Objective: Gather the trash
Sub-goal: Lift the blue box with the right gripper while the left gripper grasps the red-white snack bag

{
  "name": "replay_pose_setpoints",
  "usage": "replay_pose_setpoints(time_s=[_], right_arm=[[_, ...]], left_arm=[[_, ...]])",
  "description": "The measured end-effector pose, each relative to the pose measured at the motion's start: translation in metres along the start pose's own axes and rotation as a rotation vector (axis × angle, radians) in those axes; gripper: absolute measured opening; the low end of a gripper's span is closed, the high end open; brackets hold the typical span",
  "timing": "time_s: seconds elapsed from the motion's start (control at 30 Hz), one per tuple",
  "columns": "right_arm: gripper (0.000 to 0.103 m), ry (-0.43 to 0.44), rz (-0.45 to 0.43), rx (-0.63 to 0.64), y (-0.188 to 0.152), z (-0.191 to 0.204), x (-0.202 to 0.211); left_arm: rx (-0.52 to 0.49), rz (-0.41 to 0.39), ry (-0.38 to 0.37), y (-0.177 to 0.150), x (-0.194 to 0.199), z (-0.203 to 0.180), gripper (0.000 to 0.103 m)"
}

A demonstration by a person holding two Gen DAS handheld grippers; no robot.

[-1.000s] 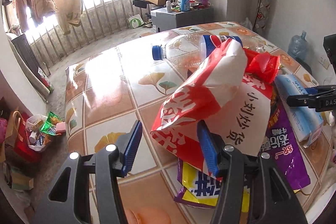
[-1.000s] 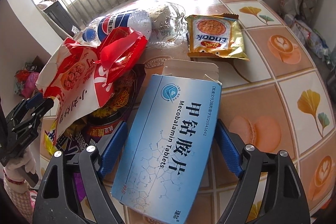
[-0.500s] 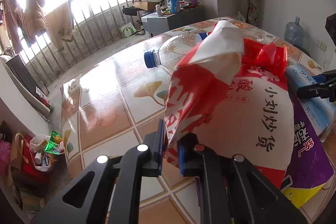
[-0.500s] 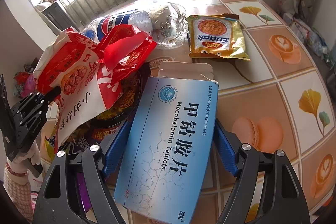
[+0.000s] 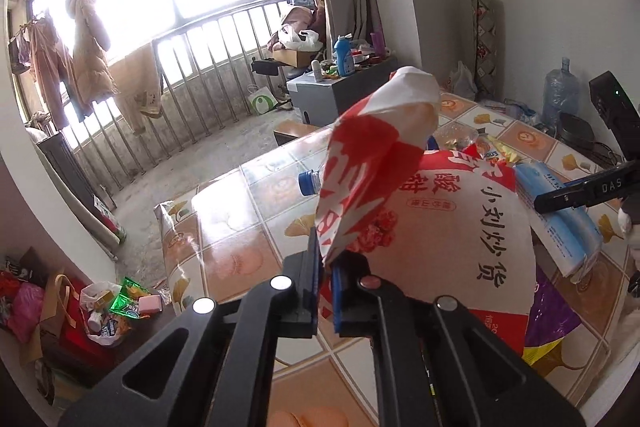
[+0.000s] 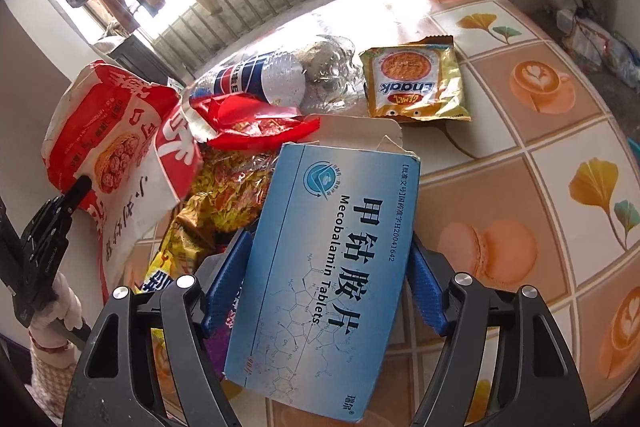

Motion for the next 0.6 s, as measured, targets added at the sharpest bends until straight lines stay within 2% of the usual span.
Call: replay_pose_setpoints(time_s=[0.2,0.33,0.47,0.6], right_arm=[[0.069,0.083,-0.072,-0.051,0.0,-0.014,0.031],[0.069,0.102,-0.14,-0.1,0.002,-0.039,0.057],[0.069,0.091,-0.209,-0.181,0.002,-0.074,0.078],[0.069,0.063,-0.267,-0.289,-0.002,-0.117,0.095]], left_arm=[[0.009,-0.074,-0.023,0.035,0.035,-0.013,0.004],[-0.03,-0.125,-0.055,0.062,0.045,-0.039,0.004],[-0.074,-0.156,-0.128,0.093,0.036,-0.078,0.004],[-0.124,-0.155,-0.241,0.13,0.008,-0.137,0.004]])
Point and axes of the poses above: each gripper's, at about its wrist camera, not at the fingertips, and x roughly against the way its jaws point, z to its left, y to its top, the point moved 5 cm from there along -x, roughly the way its jaws point, and after that the axes turned 2 degrees about x, right-handed, at the moved point
